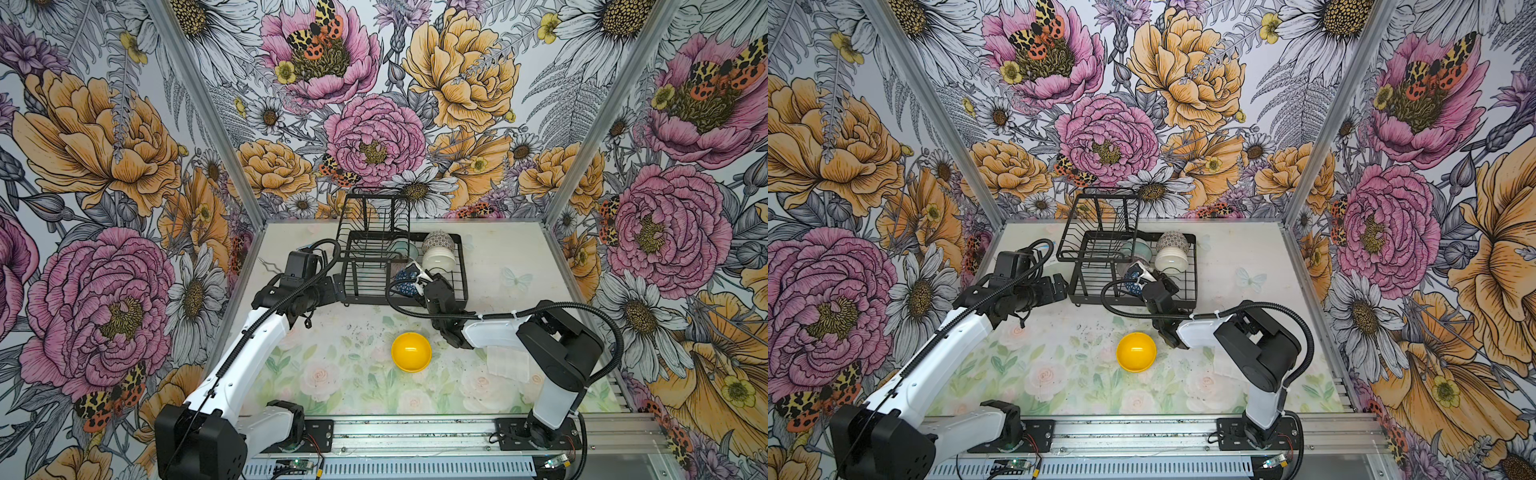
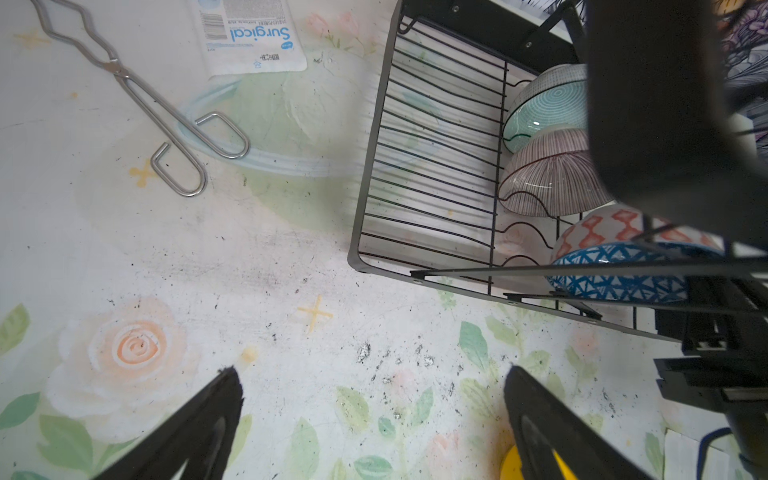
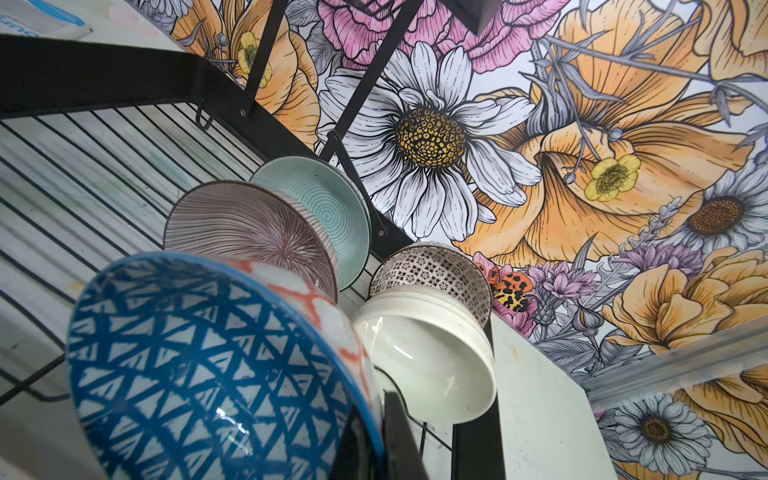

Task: Load the bowls into the dish rack
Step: 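Lower the blue bowl into the rack slot before the maroon-striped bowl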

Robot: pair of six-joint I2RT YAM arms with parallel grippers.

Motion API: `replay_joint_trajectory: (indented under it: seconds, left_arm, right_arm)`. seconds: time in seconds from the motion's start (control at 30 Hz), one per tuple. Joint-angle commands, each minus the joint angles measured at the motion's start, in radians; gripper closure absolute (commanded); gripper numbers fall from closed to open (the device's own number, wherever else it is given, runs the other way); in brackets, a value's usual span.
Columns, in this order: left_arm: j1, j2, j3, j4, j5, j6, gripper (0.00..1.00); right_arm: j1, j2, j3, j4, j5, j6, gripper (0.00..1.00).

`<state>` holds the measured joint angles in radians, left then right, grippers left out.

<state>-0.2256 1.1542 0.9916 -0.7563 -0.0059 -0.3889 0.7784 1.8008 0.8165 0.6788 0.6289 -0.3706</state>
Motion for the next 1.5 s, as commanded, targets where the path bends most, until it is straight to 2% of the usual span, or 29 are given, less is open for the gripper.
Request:
replay_joint_trajectory:
  seconds: [0.0, 0.3, 0.8, 1.07, 1.47]
  left_arm:
    - [0.008, 0.001, -0.013, 0.029, 0.021, 0.011, 0.01]
    - [0.009, -0.005, -0.011, 0.031, 0.025, 0.013, 0.01]
    - [0.008, -0.025, -0.033, 0.031, 0.021, 0.014, 0.01]
    - [0.009, -0.028, -0.037, 0.031, 0.021, 0.014, 0.01]
    - [0.009, -0.028, -0.039, 0.031, 0.021, 0.015, 0.01]
  right_arm:
    - [0.009, 0.037, 0.044, 0.171, 0.056, -0.062, 1.00]
    - [0.050, 0.140, 0.077, 0.319, 0.078, -0.174, 1.00]
    - [0.029, 0.215, 0.129, 0.362, 0.060, -0.284, 1.00]
    - [0.030, 0.233, 0.126, 0.364, 0.051, -0.289, 1.00]
    - [0.053, 0.177, 0.065, 0.283, 0.008, -0.204, 1.00]
